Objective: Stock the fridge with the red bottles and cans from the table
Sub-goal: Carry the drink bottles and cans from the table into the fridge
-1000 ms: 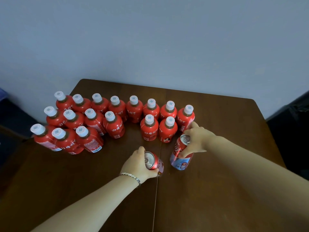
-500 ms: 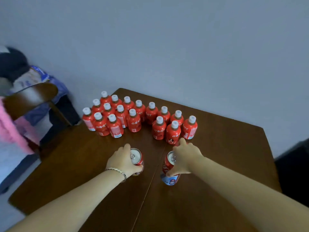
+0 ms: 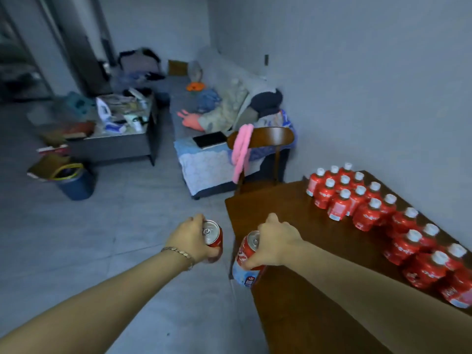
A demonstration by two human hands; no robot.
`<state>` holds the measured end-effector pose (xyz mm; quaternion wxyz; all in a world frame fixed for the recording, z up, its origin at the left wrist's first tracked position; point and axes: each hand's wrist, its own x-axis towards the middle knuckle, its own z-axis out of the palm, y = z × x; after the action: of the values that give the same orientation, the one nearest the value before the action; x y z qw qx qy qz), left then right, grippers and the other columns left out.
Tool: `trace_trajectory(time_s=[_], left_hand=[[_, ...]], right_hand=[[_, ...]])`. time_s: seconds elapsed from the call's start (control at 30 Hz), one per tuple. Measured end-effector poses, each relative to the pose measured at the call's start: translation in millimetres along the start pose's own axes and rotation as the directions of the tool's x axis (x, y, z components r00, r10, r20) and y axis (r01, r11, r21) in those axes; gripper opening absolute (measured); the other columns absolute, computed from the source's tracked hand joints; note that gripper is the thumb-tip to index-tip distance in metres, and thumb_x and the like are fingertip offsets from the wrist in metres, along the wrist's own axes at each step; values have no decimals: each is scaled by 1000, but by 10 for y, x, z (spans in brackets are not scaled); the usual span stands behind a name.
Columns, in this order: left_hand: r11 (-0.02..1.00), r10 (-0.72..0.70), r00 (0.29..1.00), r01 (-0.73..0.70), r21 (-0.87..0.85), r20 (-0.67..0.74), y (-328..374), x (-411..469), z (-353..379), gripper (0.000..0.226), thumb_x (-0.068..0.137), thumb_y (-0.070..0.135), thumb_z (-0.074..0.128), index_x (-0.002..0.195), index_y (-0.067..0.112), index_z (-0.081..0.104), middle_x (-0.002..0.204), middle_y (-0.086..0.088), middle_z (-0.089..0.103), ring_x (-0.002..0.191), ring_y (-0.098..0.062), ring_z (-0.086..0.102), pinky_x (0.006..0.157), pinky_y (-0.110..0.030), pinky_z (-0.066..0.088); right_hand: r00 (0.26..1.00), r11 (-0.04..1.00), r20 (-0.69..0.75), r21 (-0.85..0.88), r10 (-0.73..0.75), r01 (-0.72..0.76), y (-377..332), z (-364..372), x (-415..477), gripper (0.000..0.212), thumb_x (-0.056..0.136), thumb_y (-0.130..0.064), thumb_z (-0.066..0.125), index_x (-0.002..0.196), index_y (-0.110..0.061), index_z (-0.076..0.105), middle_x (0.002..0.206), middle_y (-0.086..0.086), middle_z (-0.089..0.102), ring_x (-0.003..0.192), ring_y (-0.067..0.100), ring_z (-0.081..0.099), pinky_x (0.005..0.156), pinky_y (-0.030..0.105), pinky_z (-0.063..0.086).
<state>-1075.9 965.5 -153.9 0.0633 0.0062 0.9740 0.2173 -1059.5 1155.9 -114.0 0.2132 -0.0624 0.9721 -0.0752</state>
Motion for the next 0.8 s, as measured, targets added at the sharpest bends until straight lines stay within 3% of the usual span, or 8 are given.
trace_trajectory(time_s=[0.2,0.47,0.6,0.8], left_hand=[[946,-325,914,311,-94,-242,-1518,-1003,-817,66,54,35,79,109,19,47,110,-3,56,101,-25,56,79,-29,48],[791,-598,687,590,-163,-413,-3349,-2908,-1668,49,55,38,73,91,20,45,94,2,53,86,-21,56,70,-27,48],[710,-670,593,688,-152,-447,-4094,-3854,-2028,50,64,44,69,101,18,47,100,-1,53,96,-22,54,80,-31,47],[520,-809,362,808,-277,-462,-5069,-5124,-2521,49,66,44,68,100,20,43,102,-3,55,93,-22,55,81,-34,50]], right_hand=[[943,919,12,-220,-333,328,-1885,59,-116,84,62,-64,72,125,-11,55,121,9,45,111,28,52,87,33,46],[773,735,112,-251,-624,630,-4390,655,-761,81,60,-63,74,117,-9,58,119,9,46,107,29,56,76,27,41],[695,660,162,-224,-700,717,-5598,1006,-1220,85,55,-67,74,119,-12,57,119,7,46,105,28,58,82,30,46],[539,498,256,-211,-802,841,-7248,1445,-1922,71,52,-64,77,99,-14,58,106,2,44,65,20,68,56,25,49]])
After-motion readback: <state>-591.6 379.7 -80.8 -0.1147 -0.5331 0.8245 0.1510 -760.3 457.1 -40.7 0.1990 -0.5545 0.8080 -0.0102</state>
